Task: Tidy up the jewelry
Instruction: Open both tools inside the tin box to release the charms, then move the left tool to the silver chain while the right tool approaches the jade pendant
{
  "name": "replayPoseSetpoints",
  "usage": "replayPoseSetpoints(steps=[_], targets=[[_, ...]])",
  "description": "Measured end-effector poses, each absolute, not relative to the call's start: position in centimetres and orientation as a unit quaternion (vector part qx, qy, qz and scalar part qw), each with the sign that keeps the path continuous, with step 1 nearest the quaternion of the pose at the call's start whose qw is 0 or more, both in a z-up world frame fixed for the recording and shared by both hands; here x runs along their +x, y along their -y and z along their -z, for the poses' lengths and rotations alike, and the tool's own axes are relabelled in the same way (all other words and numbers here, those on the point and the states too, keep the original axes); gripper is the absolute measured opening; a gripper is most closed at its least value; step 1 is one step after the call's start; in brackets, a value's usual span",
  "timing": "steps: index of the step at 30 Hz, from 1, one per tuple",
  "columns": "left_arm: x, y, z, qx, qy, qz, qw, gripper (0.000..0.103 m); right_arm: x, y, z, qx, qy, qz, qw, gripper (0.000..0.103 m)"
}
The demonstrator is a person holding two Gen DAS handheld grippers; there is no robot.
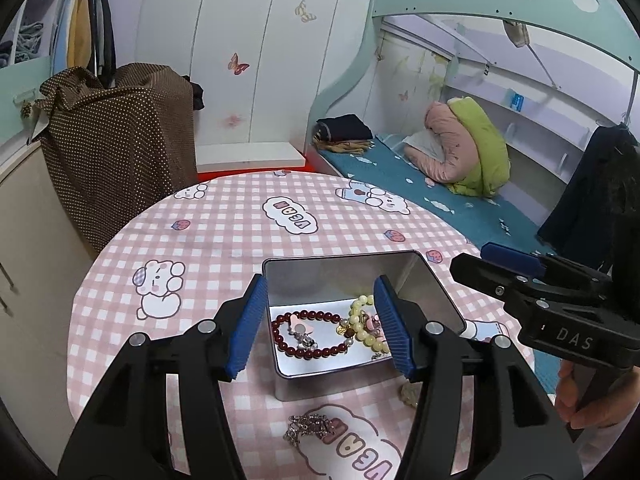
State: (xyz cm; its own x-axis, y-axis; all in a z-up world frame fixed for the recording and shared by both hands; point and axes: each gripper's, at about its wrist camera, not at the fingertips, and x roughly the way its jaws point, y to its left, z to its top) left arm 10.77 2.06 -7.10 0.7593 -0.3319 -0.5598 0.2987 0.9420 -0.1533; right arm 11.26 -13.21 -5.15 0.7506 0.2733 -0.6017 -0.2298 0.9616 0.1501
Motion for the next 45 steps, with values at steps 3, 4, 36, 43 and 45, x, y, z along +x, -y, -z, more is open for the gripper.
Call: replayPoseSetpoints(steps=[3,4,36,43,45], targets=[[10.4,-2.1,7.0,-0.028,-0.304,0.162,0.938,0.058,10.8,13.4,5.3,0.037,-0.329,-0.132,0.934,0.063],[10.2,-2.1,6.9,-0.027,-0.304,0.162,0.938,0.059,10.7,13.5,5.3,0.039,-0.331,-0.131,0.934,0.065],[6.0,-4.7,12.0,-0.001,-0.362,0.146,0.921,0.089,6.1,12.5,11.7,0.005,-0.374,-0.102,0.922,0.091],[6.1,-5.2,13.4,0.004,-0.377,0.146,0.915,0.089,5.8,10.8,13.1,-0.017,-0.379,-0.118,0.918,0.091],[6.3,-5.2,13.6,0.005,-0.379,0.148,0.913,0.089,5.9,10.2,13.3,-0.027,-0.381,-0.12,0.916,0.088]])
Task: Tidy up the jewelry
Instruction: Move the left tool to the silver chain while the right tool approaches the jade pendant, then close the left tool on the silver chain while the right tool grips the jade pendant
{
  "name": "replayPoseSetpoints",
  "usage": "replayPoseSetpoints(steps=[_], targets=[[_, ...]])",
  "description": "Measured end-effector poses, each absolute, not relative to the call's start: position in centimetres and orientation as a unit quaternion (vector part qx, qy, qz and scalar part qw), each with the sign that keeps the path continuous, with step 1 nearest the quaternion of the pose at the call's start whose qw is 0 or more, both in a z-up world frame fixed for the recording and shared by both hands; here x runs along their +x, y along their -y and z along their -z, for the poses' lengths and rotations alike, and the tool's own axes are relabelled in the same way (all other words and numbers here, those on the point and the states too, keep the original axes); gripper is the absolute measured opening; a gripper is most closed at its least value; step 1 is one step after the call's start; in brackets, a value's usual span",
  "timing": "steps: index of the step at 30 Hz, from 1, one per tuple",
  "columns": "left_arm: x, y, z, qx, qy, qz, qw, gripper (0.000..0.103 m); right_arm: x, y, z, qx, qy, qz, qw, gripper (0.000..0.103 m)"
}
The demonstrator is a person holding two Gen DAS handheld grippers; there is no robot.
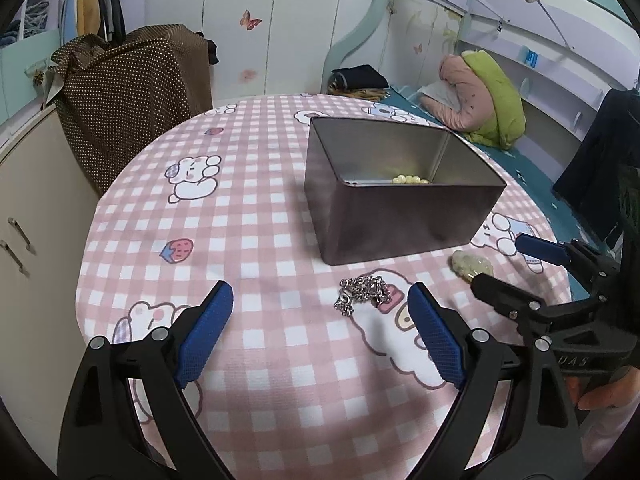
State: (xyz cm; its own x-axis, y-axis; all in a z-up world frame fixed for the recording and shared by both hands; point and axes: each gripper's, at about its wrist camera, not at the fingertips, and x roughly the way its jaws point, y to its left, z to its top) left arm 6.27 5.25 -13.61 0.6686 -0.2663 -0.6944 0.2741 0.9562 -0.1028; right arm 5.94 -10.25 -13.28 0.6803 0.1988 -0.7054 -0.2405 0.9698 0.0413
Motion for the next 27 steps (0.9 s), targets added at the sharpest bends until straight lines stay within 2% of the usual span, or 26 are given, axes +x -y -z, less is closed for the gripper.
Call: replayPoseSetpoints(steps=[3,4,8,10,23,24,27], targets=[[6.3,-5.2,13.9,0.006,-0.38,0.152,0.912,0.089,6.0,9.4,13.8,-0.04,-0.388,-0.139,0.91,0.074],[6.4,-5.1,13.9,0.007,-0.38,0.154,0.912,0.089,6.0,9.2,14.0,-0.045,-0.391,-0.144,0.908,0.065],[6.6,-4.6,14.1,0.013,-0.382,0.16,0.91,0.089,5.7,8.8,14.4,-0.068,-0.379,-0.149,0.911,0.049],[6.9,-4.3,14.4,0.013,-0.386,0.164,0.908,0.089,5.6,9.1,14.4,-0.068,-0.374,-0.149,0.913,0.034],[7.8,-2.6,15.5,0.024,-0.398,0.166,0.902,0.087,5.4,11.1,14.1,-0.012,-0.365,-0.156,0.918,0.033],[7.8,-2.6,15.6,0.025,-0.398,0.165,0.902,0.077,5.4,11.3,14.1,-0.011,-0.365,-0.152,0.918,0.033],[7.9,-2.5,15.7,0.033,-0.396,0.154,0.905,0.058,5.3,11.9,14.0,-0.003,-0.365,-0.147,0.92,0.033]])
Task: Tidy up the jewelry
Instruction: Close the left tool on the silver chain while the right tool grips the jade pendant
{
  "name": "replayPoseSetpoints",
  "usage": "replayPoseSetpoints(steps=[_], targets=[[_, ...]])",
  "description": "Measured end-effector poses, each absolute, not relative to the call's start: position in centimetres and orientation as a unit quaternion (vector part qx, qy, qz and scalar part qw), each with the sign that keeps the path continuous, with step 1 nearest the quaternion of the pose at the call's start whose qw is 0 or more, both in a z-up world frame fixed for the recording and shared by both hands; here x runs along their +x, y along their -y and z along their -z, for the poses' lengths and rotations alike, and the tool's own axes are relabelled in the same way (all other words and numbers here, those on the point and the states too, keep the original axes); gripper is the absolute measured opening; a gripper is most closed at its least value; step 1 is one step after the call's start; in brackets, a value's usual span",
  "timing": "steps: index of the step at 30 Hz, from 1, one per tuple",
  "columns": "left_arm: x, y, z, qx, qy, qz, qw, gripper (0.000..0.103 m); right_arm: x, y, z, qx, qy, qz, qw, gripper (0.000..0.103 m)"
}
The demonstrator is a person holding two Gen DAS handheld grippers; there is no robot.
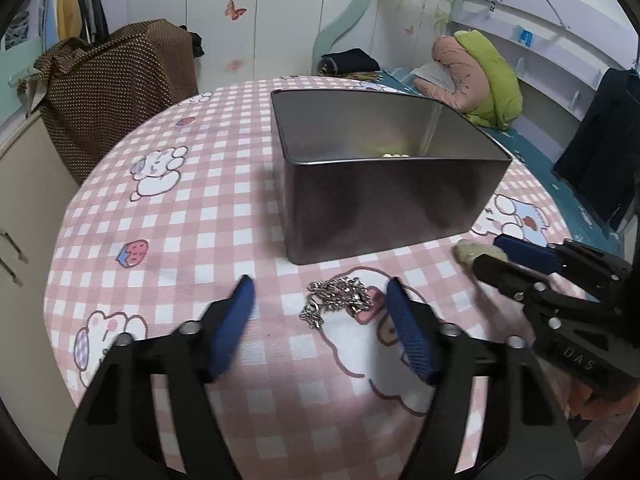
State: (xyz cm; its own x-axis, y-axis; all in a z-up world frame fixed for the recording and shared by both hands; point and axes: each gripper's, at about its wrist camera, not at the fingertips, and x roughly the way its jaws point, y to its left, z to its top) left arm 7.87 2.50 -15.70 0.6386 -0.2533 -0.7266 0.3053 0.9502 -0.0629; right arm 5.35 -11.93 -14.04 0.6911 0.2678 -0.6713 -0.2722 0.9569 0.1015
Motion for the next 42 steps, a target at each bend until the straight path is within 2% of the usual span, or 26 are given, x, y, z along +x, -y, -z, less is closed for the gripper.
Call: replayPoseSetpoints(steps=[2,4,12,31,42], targets=[[7.8,-2.4,15.7,0.04,-0.393,0.155,0.906,0.046,5.4,12.2,14.0,0.001,-0.364,-0.142,0.921,0.033],[7.8,-2.5,15.7,0.038,-0.389,0.161,0.906,0.025,5.4,12.4,14.0,0.004,-0.363,-0.142,0.921,0.033],[7.6,-3.3,15.1,0.008,-0.381,0.158,0.911,0.012,5.4,12.7,14.0,0.013,-0.361,-0.145,0.921,0.033],[6.4,-3.7,14.0,0.002,-0.372,0.151,0.916,0.012,4.9,12.9,12.7,0.016,-0.347,-0.144,0.927,0.032],[6.4,-3.4,14.0,0.003,-0.375,0.154,0.914,0.012,6.1,12.1,13.7,0.007,-0.378,-0.14,0.915,0.034]])
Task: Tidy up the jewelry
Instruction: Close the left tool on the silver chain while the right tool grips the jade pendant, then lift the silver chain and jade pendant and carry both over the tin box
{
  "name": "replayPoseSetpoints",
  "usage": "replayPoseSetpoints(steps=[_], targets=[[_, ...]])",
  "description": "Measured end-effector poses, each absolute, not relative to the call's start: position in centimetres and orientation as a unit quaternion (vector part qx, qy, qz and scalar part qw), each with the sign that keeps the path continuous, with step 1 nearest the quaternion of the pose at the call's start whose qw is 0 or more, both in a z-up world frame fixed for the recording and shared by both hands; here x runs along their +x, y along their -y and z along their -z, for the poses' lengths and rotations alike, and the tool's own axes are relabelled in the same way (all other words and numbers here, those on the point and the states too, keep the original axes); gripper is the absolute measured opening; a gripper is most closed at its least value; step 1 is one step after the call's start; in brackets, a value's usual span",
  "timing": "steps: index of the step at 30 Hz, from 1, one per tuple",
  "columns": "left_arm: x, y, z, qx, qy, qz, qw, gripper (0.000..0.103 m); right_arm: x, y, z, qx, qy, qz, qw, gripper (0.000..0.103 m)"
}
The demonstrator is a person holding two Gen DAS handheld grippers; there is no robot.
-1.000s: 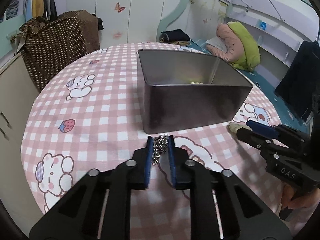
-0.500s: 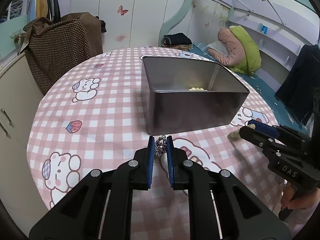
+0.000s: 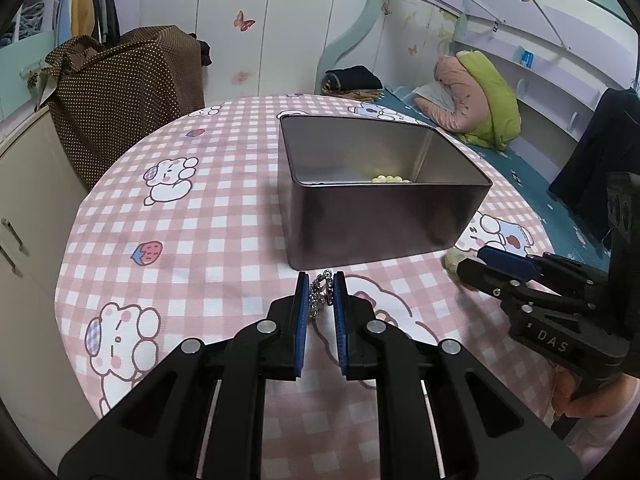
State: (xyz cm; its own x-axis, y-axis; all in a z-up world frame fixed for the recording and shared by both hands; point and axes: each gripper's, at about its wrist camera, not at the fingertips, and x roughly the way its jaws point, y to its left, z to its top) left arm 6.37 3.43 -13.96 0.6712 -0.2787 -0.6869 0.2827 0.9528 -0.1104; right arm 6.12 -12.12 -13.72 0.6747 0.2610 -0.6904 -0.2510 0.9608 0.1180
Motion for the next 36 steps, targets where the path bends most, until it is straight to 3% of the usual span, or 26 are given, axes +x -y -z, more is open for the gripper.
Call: replayPoseSetpoints(steps=[4,7,15,36], targets=[[6.6,-3.6,14.2,-0.001,-0.379,0.152,0.913,0.012,6.5,11.2,13.7,-0.02,-0.383,-0.142,0.913,0.04],[6.7,-3.7,14.3,-0.004,-0.38,0.151,0.912,0.012,6.3,10.4,13.8,-0.068,-0.379,-0.131,0.914,0.032],[6.5,-3.8,14.0,-0.007,-0.375,0.155,0.914,0.012,6.4,11.8,13.6,-0.017,-0.378,-0.13,0.917,0.026],[5.7,-2.7,10.6,0.002,-0.333,0.175,0.927,0.012,5.2,12.3,9.7,-0.006,-0.329,-0.126,0.936,0.026]])
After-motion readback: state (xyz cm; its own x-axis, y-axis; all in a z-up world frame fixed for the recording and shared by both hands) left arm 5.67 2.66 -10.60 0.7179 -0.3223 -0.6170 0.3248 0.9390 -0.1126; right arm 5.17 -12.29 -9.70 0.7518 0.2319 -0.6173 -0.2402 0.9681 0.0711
